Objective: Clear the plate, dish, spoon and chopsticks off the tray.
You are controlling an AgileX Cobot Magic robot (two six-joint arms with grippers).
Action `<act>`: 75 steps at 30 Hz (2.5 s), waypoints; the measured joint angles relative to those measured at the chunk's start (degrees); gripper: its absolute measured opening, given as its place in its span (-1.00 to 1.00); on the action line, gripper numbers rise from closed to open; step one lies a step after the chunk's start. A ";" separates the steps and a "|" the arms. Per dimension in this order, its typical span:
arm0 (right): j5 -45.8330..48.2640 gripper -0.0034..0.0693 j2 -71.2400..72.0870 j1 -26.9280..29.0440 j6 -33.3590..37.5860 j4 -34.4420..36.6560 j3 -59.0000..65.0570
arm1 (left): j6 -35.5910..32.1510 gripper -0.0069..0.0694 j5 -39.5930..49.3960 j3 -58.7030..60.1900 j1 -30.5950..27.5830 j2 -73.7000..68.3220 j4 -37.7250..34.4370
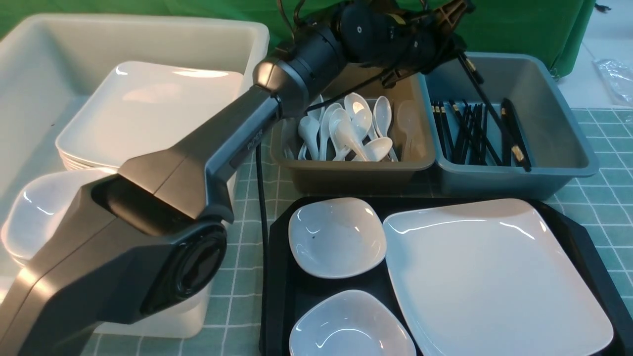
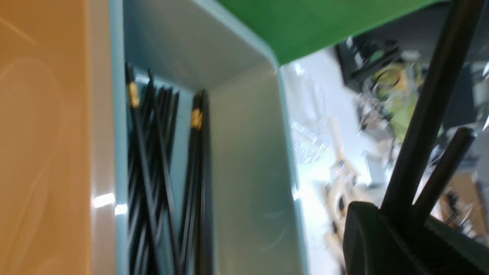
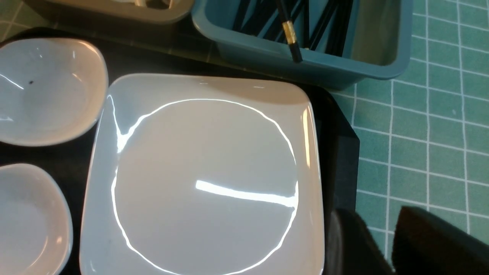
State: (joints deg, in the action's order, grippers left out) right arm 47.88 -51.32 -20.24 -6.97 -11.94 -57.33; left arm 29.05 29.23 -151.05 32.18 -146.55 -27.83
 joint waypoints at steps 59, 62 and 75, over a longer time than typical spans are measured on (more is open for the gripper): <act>0.00 -0.24 0.00 0.00 0.00 0.00 0.00 | -5.24 -0.68 7.30 0.00 4.73 -0.81 18.90; 0.05 -0.24 0.00 0.00 0.00 0.00 0.00 | -6.63 -0.68 7.65 0.00 5.75 -1.48 18.82; 0.56 -0.24 0.00 0.00 0.00 0.00 0.00 | -10.29 -0.67 8.05 0.00 7.24 -3.94 16.57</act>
State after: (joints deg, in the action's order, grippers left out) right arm 48.43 -51.32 -20.24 -6.97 -11.94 -57.33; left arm 18.76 37.28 -151.05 39.42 -150.49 -11.26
